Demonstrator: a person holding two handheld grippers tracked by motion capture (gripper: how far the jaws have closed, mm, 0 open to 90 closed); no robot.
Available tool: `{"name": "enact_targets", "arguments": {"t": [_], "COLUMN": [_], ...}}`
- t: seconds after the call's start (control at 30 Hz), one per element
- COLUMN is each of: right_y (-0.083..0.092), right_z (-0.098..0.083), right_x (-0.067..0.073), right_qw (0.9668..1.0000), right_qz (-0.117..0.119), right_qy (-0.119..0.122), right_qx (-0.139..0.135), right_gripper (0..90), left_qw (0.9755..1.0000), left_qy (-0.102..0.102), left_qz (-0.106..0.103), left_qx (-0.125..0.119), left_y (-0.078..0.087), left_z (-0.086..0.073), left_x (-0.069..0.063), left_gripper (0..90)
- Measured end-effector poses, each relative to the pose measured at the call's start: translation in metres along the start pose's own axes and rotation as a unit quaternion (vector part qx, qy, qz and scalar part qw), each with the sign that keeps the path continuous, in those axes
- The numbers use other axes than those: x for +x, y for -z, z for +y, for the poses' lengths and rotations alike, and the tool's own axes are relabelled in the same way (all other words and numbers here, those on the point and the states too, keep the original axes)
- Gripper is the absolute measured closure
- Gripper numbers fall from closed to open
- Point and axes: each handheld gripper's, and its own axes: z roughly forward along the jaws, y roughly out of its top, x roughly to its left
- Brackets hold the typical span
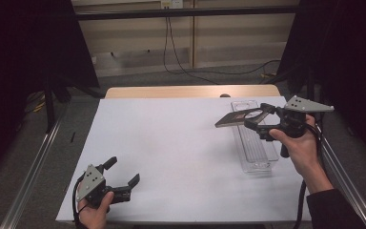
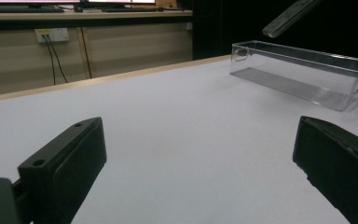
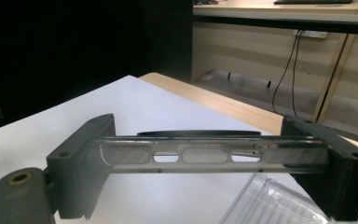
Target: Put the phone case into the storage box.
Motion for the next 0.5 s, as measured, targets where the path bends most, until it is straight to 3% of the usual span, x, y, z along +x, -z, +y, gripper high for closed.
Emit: {"name": "enact_targets", "arguments": {"t": [0.5], "right_y": [0.004], "right_z": [0.011], "right_x": [-0.019], "right_qw": [0.9981], "right_qz": [-0.058], "right_qy": [-0.021], "right_qx": [-0.004], "right_gripper": [11.9], "left_qw": [1.0000], "left_qy": [0.004], "left_qz": [0.003], "left_qx": [0.001], "left_y": [0.000], "left_z": [0.000], "left_x": [0.003], "left_gripper": [2.9]}}
